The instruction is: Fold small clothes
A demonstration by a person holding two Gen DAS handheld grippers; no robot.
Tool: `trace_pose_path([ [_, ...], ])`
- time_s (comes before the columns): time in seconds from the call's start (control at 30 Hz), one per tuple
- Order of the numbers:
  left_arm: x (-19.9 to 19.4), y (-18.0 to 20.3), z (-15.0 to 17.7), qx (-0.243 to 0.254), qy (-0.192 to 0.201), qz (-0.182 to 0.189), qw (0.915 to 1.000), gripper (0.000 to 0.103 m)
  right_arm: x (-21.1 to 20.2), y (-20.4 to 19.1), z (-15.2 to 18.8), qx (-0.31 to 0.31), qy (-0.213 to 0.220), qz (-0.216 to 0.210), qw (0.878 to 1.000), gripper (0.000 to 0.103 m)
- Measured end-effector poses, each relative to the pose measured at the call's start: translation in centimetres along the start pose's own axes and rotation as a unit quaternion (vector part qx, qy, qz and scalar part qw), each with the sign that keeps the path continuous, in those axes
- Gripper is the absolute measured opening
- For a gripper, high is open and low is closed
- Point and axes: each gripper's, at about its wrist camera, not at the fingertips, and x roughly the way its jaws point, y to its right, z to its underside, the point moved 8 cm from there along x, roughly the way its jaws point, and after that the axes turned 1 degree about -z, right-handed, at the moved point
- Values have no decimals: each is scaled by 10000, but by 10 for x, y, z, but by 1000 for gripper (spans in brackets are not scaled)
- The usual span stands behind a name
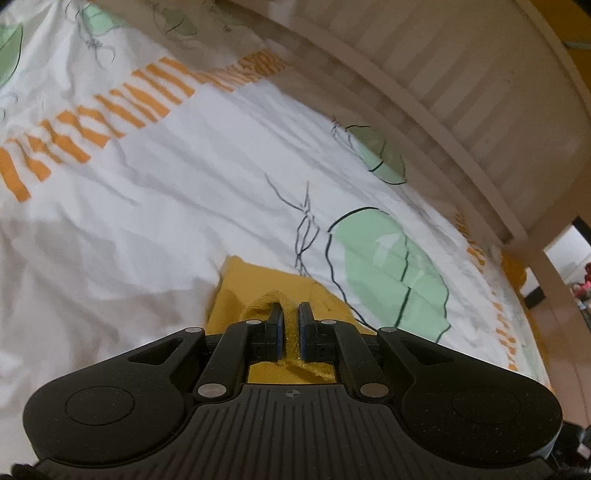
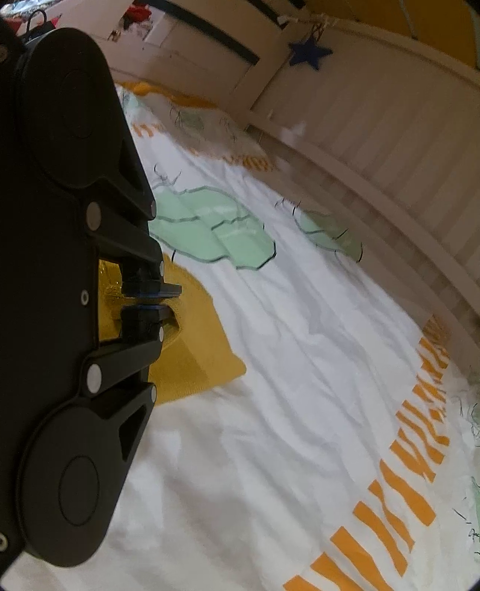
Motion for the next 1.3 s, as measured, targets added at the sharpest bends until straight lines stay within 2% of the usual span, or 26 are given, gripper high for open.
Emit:
trace_pose_path([
  [0.1,7,-5,-2,-88,-15,42,10000,12,8,5,-2,-5,16,134,9999,17],
  [0.13,7,-6,-3,-72,-12,23,10000,26,9,7,-3,-6,21,168,9999,17],
  [0.17,6,-6,-5,-44,47,-19,10000,33,10,8,-4,-16,23,200,9998,17],
  [0.23,-2,-6,-9,86,222,-117,9996,33,12,9,-4,-66,36,259,9996,17],
  [0.27,-5,-6,-11,150,280,-147,9994,34,11,8,-4,-113,62,279,9995,21],
  [0.33,-13,-2,-14,296,344,-180,9988,38,7,5,-7,-259,224,346,9988,48],
  [0.37,-17,0,-15,370,371,-176,9985,39,4,4,-9,-328,340,351,9983,66],
  [0.4,-20,2,-14,463,387,-179,9980,40,0,2,-11,-388,454,342,9976,73],
  [0.5,-25,14,-10,818,333,-238,9958,41,-9,-3,-17,-581,630,403,9955,73],
  [0.67,-26,36,14,1346,72,-248,9906,42,-20,-22,-10,-1205,644,474,9895,73],
  [0.87,-16,50,57,2001,-326,-298,9788,46,-17,-50,25,-2206,298,549,9734,73],
  [1.0,-7,38,81,2025,-605,-424,9765,46,-10,-63,50,-2712,14,582,9608,73],
  [1.1,-5,31,88,2077,-564,-512,9752,47,-4,-71,66,-3001,-144,570,9521,73],
  [1.2,-3,32,93,2289,-445,-570,9708,55,3,-77,76,-3221,-247,578,9446,75],
  [1.27,0,36,99,2474,-341,-567,9666,67,7,-82,83,-3315,-299,560,9413,75],
  [1.3,1,38,103,2585,-263,-594,9638,69,9,-84,85,-3330,-317,548,9408,75],
])
